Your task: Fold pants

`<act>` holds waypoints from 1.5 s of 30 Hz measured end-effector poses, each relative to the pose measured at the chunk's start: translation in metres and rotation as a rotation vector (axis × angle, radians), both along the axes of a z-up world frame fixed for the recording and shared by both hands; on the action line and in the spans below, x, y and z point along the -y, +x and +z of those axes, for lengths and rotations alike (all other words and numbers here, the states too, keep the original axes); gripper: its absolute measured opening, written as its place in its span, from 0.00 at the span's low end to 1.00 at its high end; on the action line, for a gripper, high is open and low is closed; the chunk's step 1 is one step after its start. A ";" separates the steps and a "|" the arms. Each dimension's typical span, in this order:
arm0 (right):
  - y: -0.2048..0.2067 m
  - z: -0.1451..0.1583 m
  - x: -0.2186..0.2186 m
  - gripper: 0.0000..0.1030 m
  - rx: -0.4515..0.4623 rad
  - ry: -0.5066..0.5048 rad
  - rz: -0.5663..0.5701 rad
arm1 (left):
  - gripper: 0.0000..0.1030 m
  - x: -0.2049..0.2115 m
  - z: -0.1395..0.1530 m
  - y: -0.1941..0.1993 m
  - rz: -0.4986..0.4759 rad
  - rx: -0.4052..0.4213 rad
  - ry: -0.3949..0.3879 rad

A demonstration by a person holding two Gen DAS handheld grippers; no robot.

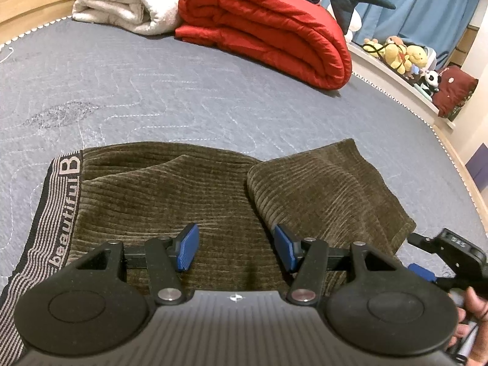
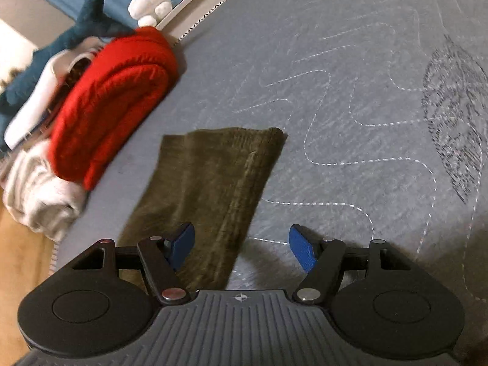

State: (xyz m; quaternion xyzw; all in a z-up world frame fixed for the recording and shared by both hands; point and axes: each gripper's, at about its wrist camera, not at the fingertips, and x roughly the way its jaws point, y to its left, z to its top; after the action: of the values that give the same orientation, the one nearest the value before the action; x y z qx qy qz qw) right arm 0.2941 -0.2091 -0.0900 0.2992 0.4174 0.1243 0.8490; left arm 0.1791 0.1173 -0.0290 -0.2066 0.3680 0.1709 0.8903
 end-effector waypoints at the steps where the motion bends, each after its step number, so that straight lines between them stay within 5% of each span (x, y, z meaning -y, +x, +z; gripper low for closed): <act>1: 0.001 0.000 -0.006 0.69 0.021 -0.031 0.001 | 0.59 0.000 0.000 0.000 -0.002 0.000 0.002; 7: 0.022 -0.002 -0.035 0.66 0.076 -0.143 -0.016 | 0.59 0.001 -0.003 0.001 -0.003 -0.010 0.010; 12: 0.040 0.000 -0.047 0.13 0.066 -0.203 -0.037 | 0.59 0.004 -0.006 0.003 -0.015 -0.013 0.013; 20: 0.033 0.019 -0.027 0.10 0.150 -0.196 -0.024 | 0.59 0.001 -0.005 0.002 -0.010 -0.008 0.008; 31: -0.025 0.103 0.039 0.10 0.372 -0.194 -0.056 | 0.59 0.002 -0.002 0.001 -0.013 -0.005 0.001; 45: -0.048 0.118 0.156 0.09 0.393 -0.322 -0.304 | 0.59 0.004 -0.002 0.001 -0.021 -0.008 0.005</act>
State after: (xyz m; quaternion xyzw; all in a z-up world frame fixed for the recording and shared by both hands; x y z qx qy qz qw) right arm 0.2461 -0.3656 0.0285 0.1900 0.2096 -0.0163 0.9590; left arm 0.1803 0.1132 -0.0311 -0.1999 0.3731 0.1630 0.8912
